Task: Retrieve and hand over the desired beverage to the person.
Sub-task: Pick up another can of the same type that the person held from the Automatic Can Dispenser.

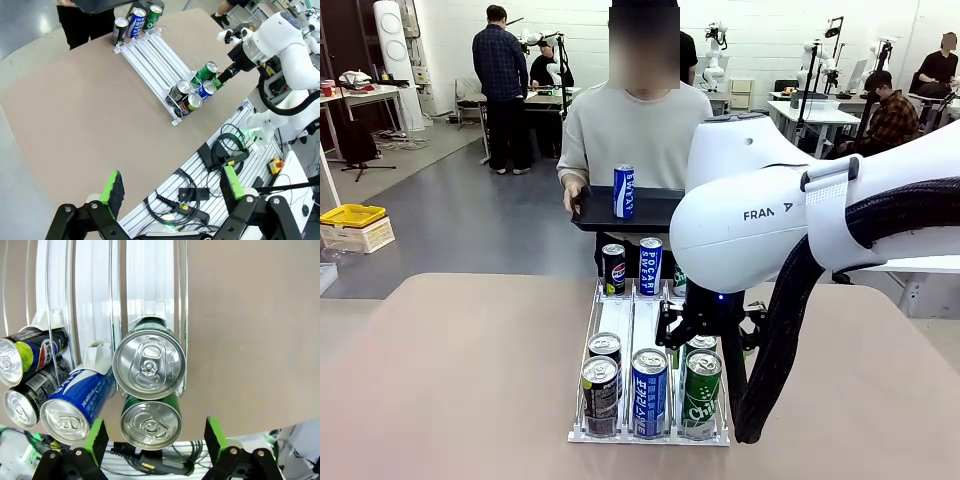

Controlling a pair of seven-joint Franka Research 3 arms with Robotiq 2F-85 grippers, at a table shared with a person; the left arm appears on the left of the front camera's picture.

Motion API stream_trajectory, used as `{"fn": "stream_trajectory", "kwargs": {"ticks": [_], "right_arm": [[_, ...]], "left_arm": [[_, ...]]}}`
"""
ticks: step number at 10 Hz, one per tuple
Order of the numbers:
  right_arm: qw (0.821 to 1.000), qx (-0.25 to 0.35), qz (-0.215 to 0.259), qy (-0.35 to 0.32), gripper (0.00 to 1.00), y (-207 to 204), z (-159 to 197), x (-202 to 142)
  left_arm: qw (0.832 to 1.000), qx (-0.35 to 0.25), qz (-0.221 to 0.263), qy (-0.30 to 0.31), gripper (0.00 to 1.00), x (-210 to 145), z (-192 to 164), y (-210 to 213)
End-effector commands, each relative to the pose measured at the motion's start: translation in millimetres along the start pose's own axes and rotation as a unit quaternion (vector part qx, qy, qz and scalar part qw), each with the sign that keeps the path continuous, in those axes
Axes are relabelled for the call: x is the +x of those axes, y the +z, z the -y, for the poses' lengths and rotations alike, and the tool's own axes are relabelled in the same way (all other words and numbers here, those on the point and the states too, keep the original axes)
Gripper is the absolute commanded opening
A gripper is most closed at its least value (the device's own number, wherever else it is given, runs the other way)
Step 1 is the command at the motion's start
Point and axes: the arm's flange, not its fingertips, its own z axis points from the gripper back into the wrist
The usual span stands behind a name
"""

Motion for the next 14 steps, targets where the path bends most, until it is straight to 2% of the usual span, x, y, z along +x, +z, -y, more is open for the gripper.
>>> {"fn": "stream_trajectory", "kwargs": {"ticks": [1, 8, 11, 12, 14], "right_arm": [[1.000, -0.008, -0.005, 0.000, 1.00, -2.4, -2.5, 2.8], [0.999, 0.008, -0.038, 0.018, 1.00, -8.5, 4.6, 2.7], [0.998, 0.012, -0.038, 0.043, 0.10, -12.2, 5.7, 3.6], [0.998, 0.013, -0.037, 0.048, 0.00, -12.3, 5.3, 3.5], [0.998, 0.018, -0.038, 0.052, 0.00, -13.4, 4.4, 3.7]], "left_arm": [[1.000, -0.001, 0.005, -0.004, 1.00, 0.6, -0.8, 0.0], [1.000, -0.001, 0.005, -0.004, 1.00, 0.6, -0.8, 0.0], [1.000, -0.001, 0.005, -0.004, 1.00, 0.6, -0.8, 0.0], [1.000, -0.001, 0.005, -0.004, 1.00, 0.6, -0.8, 0.0], [1.000, -0.001, 0.005, -0.004, 1.00, 0.6, -0.8, 0.0]]}}
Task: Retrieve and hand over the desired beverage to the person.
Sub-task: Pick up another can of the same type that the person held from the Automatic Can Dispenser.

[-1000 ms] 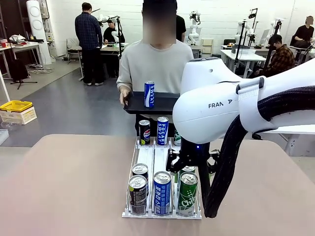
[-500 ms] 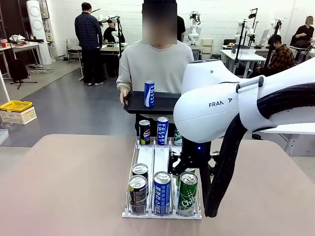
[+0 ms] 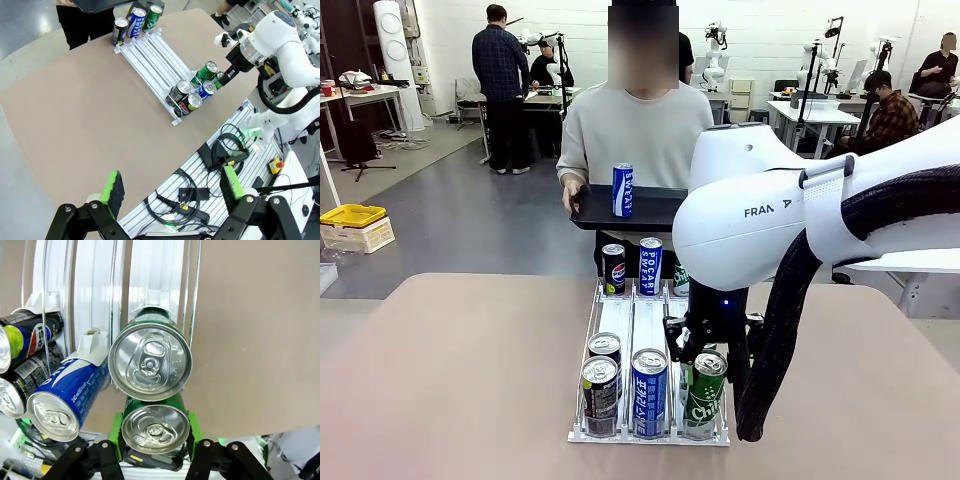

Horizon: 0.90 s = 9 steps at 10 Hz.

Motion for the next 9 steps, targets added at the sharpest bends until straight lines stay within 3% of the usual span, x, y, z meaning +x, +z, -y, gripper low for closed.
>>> {"fn": "stream_trajectory", "kwargs": {"ticks": [1, 4, 5, 9], "right_arm": [[1.000, 0.018, -0.011, 0.008, 0.02, -3.0, 0.2, 1.3], [1.000, 0.021, -0.014, 0.018, 0.00, 1.8, -4.0, -2.9], [0.999, 0.028, -0.014, 0.018, 0.48, 14.2, -6.9, -8.4], [1.000, 0.012, -0.004, 0.003, 0.48, 128.5, -22.6, -30.5]], "left_arm": [[1.000, -0.001, 0.005, -0.004, 1.00, 0.6, -0.7, 0.0], [1.000, -0.001, 0.005, -0.004, 1.00, 0.6, -0.7, 0.0], [1.000, -0.001, 0.005, -0.004, 1.00, 0.6, -0.7, 0.0], [1.000, -0.001, 0.005, -0.004, 1.00, 0.6, -0.7, 0.0]]}}
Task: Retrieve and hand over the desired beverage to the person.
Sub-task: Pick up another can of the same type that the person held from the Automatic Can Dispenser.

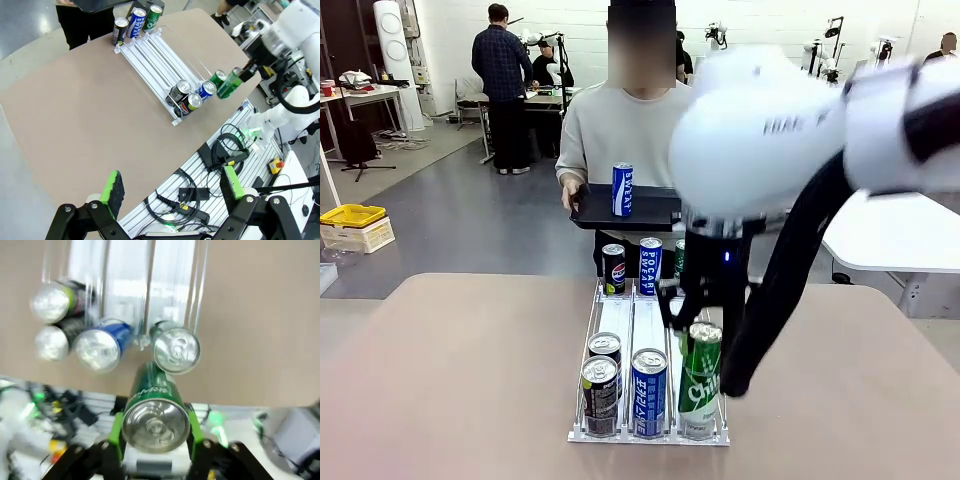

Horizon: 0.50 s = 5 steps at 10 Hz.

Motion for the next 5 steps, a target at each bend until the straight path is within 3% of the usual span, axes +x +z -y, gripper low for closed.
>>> {"fn": "stream_trajectory", "kwargs": {"ticks": [1, 3, 5], "right_arm": [[0.999, -0.020, 0.006, -0.026, 0.48, 70.4, -18.2, -3.9], [0.998, -0.034, 0.033, -0.048, 0.48, 135.3, -38.1, -9.4], [0.996, -0.019, 0.051, -0.076, 0.48, 183.6, -44.9, 8.0]], "left_arm": [[1.000, -0.001, 0.005, -0.004, 1.00, 0.6, -0.6, 0.0], [1.000, -0.001, 0.005, -0.004, 1.00, 0.6, -0.6, 0.0], [1.000, -0.001, 0.005, -0.004, 1.00, 0.6, -0.6, 0.0]]}}
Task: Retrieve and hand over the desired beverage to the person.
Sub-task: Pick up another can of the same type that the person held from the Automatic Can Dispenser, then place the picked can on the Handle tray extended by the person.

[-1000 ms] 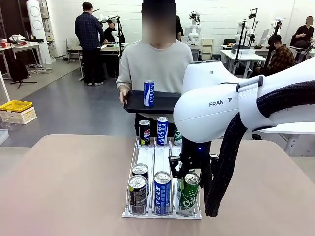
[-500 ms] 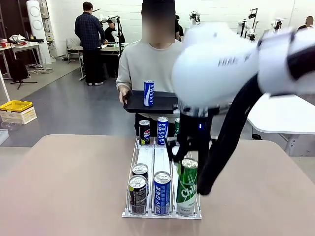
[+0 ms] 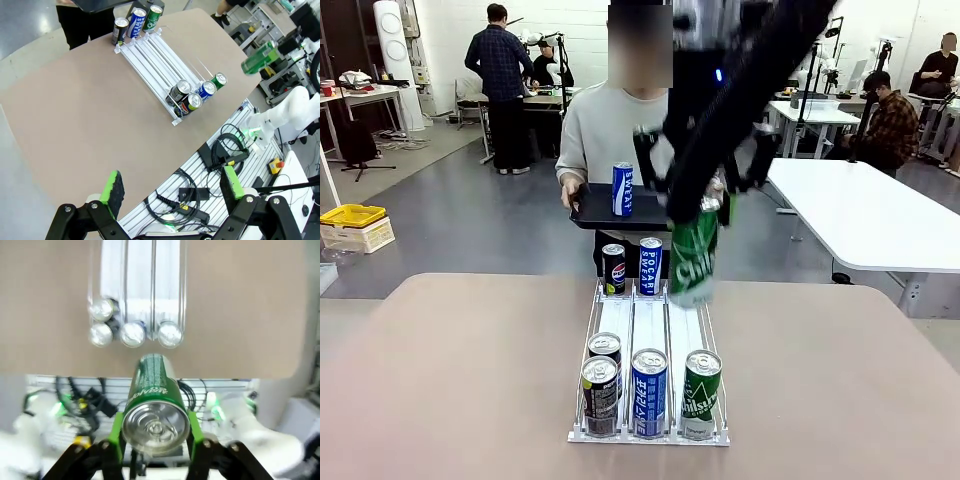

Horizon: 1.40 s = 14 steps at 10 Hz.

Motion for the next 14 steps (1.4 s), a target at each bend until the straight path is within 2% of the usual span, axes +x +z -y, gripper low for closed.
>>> {"fn": "stream_trajectory", "kwargs": {"ticks": [1, 3, 5, 6, 7, 14], "right_arm": [[0.999, -0.009, 0.001, -0.039, 0.48, 28.0, -18.0, 48.7], [0.997, 0.005, -0.001, -0.074, 0.48, 35.2, -12.7, 87.5], [0.998, 0.015, 0.009, -0.066, 0.48, 33.7, -4.2, 112.3], [0.999, 0.012, 0.014, -0.044, 0.48, 27.7, -2.4, 116.7], [0.997, 0.018, 0.001, -0.068, 0.48, 15.7, 4.3, 112.6], [0.997, 0.018, 0.001, -0.068, 0.48, 15.7, 4.3, 112.6]], "left_arm": [[1.000, -0.002, 0.005, -0.004, 1.00, 0.6, -0.6, -0.1], [1.000, -0.002, 0.005, -0.004, 1.00, 0.6, -0.6, -0.1], [1.000, -0.002, 0.005, -0.004, 1.00, 0.6, -0.6, -0.1], [1.000, -0.002, 0.005, -0.004, 1.00, 0.6, -0.6, -0.1], [1.000, -0.002, 0.005, -0.004, 1.00, 0.6, -0.6, -0.1], [1.000, -0.002, 0.005, -0.004, 1.00, 0.6, -0.6, -0.1]]}}
